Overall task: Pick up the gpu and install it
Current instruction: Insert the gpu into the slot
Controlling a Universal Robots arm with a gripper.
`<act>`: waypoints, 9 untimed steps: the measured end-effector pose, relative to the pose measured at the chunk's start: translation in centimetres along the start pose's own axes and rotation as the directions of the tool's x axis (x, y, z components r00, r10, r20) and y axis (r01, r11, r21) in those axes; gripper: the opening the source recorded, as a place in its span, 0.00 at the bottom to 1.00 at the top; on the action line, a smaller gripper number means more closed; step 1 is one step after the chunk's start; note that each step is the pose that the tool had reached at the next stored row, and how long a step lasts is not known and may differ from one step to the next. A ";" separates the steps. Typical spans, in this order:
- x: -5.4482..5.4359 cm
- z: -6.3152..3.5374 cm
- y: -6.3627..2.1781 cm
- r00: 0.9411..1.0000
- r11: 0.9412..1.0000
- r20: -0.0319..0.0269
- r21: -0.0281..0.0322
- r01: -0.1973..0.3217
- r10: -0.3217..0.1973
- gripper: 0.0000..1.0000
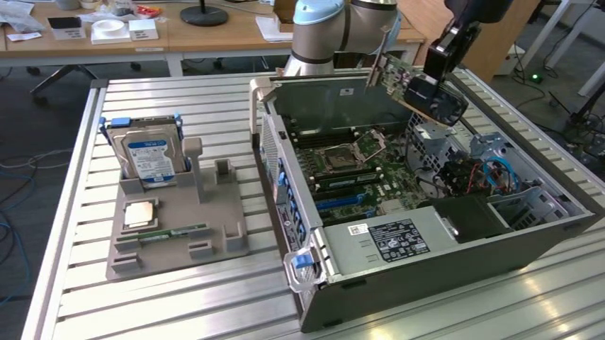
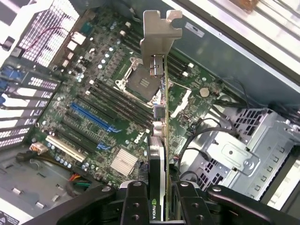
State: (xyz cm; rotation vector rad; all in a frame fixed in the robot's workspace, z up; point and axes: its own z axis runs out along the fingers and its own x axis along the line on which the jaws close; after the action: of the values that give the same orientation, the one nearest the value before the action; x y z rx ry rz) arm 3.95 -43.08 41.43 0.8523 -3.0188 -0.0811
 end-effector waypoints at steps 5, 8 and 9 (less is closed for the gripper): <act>0.0 0.00 0.01 0.998 0.998 -0.003 -0.001 0.060 -0.060 0.27; 0.0 0.00 0.02 0.995 0.995 -0.005 -0.001 0.097 -0.097 0.27; 0.0 0.00 0.02 0.994 0.994 -0.005 -0.001 0.109 -0.109 0.27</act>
State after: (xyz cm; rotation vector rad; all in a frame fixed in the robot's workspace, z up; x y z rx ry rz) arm 3.95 -43.06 41.43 1.0146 -2.9652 -0.0806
